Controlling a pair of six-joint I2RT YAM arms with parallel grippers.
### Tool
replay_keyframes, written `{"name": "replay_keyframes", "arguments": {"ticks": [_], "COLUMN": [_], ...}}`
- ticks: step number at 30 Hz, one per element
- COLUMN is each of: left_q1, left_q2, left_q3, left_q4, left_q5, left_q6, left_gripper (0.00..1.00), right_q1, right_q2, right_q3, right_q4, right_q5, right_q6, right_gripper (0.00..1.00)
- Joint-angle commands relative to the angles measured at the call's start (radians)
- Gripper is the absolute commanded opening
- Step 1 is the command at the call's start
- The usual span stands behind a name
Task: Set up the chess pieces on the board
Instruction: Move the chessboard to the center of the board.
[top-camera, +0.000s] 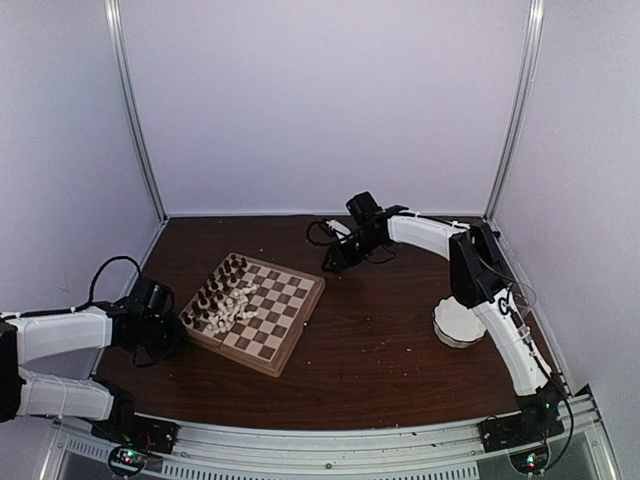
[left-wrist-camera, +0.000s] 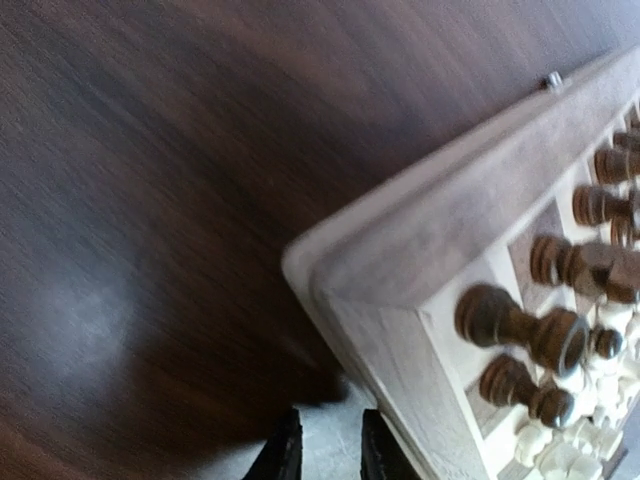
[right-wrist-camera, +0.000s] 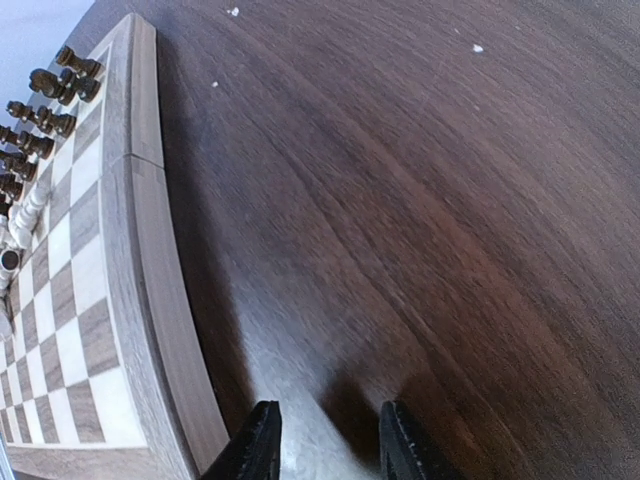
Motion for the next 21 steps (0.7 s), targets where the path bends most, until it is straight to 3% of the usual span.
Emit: {"name": "replay_keyframes", "arguments": {"ticks": [1, 7, 21], "left_q1": [0.058, 0.161, 0.162], "left_q2": [0.045, 0.163, 0.477], "left_q3": [-0.017, 0.014, 0.216], "left_q4": [-0.004, 0.103, 0.292], "left_q5": [-0.083, -0.008, 0.132], "left_q6": [0.024, 0.106, 0.304], "left_gripper": [0.23, 0.24, 0.24], "right_q1": [0.03, 0.05, 0.069], "right_q2": [0.063, 0.046, -0.101], "right_q3": [0.039, 0.009, -0.252], "right_q4": [0.033, 0.031, -0.008], "right_q5": [-0.047, -0.075, -0.188], "right_q6": [0.071, 0.082, 0.044], "right_gripper": [0.37, 0.36, 0.35]}}
